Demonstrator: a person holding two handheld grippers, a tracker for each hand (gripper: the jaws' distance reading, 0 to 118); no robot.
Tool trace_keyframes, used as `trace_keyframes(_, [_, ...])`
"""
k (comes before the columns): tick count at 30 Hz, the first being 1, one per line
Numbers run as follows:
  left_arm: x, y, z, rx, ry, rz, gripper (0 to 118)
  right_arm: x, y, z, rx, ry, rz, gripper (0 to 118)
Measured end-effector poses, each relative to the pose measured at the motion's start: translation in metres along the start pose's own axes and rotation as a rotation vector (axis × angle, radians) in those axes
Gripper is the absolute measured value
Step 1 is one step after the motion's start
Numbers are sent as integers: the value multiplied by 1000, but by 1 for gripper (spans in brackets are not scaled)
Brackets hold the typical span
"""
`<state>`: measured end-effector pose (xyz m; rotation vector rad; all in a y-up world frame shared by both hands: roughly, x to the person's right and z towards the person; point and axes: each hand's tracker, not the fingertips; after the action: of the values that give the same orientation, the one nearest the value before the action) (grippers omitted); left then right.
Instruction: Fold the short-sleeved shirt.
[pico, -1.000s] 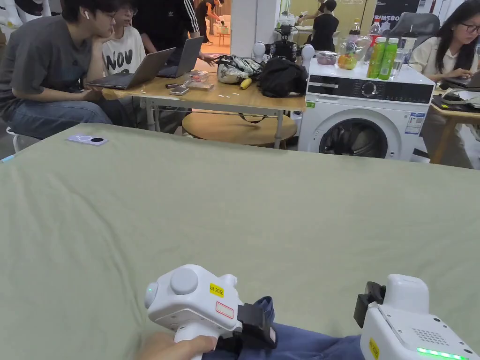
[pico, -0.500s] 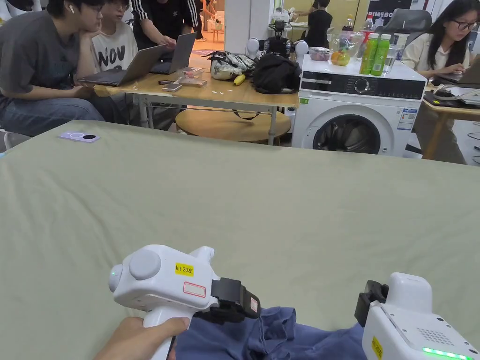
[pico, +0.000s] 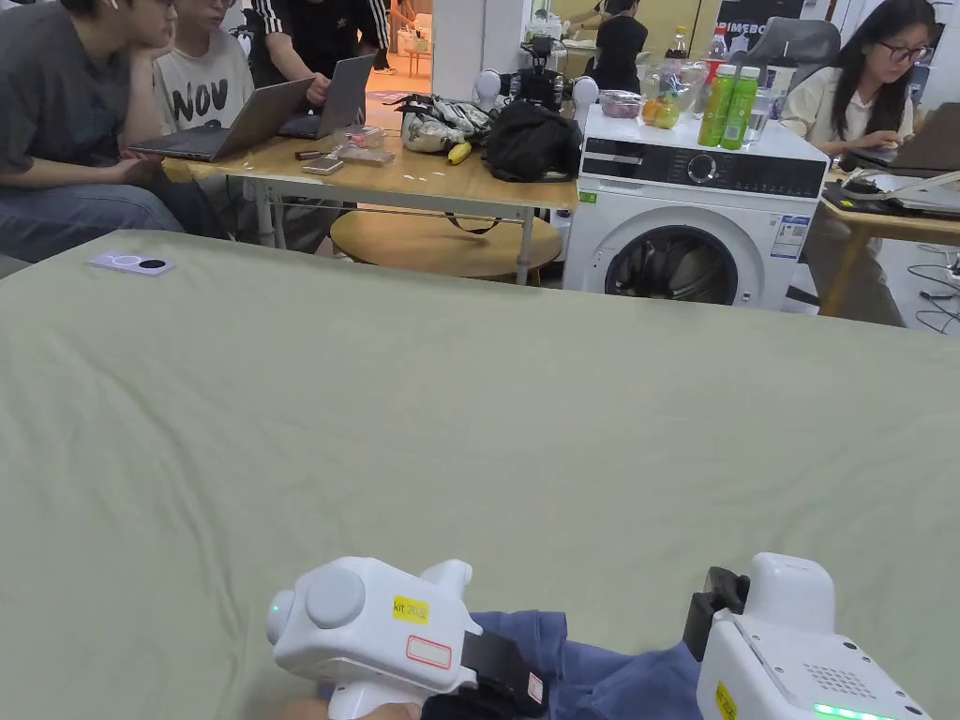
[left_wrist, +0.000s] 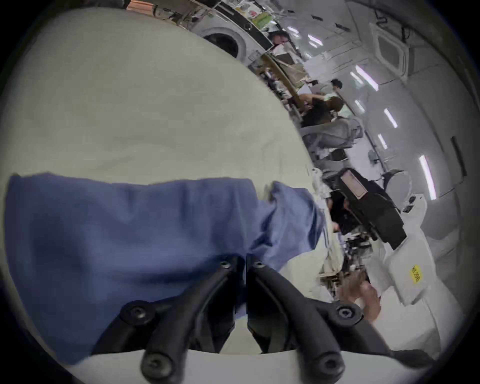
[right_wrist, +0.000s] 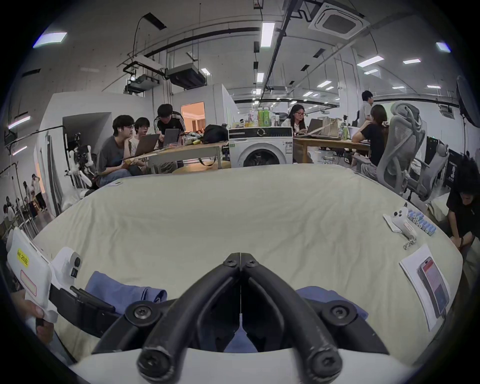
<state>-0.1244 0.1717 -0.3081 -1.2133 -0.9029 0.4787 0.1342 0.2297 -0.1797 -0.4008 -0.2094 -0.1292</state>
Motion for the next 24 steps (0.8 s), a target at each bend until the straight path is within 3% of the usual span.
trace_keyframes(3, [-6, -5, -21, -21, 35, 9, 2, 1, 0, 0, 1, -2, 2, 0])
trace_keyframes(5, [-14, -7, -28, -5, -40, 70, 1, 2, -1, -1, -2, -1, -6, 0])
trace_keyframes(11, [-10, -7, -21, 12, -30, 42, 0, 4, 1, -1, 10, -4, -14, 0])
trace_keyframes(19, [-19, 8, 78, 157, 10, 16, 0, 4, 15, 0, 46, -1, -22, 0])
trace_keyframes(24, [-49, 12, 134, 154, 155, 33, 0, -4, 19, -2, 55, 19, -20, 0])
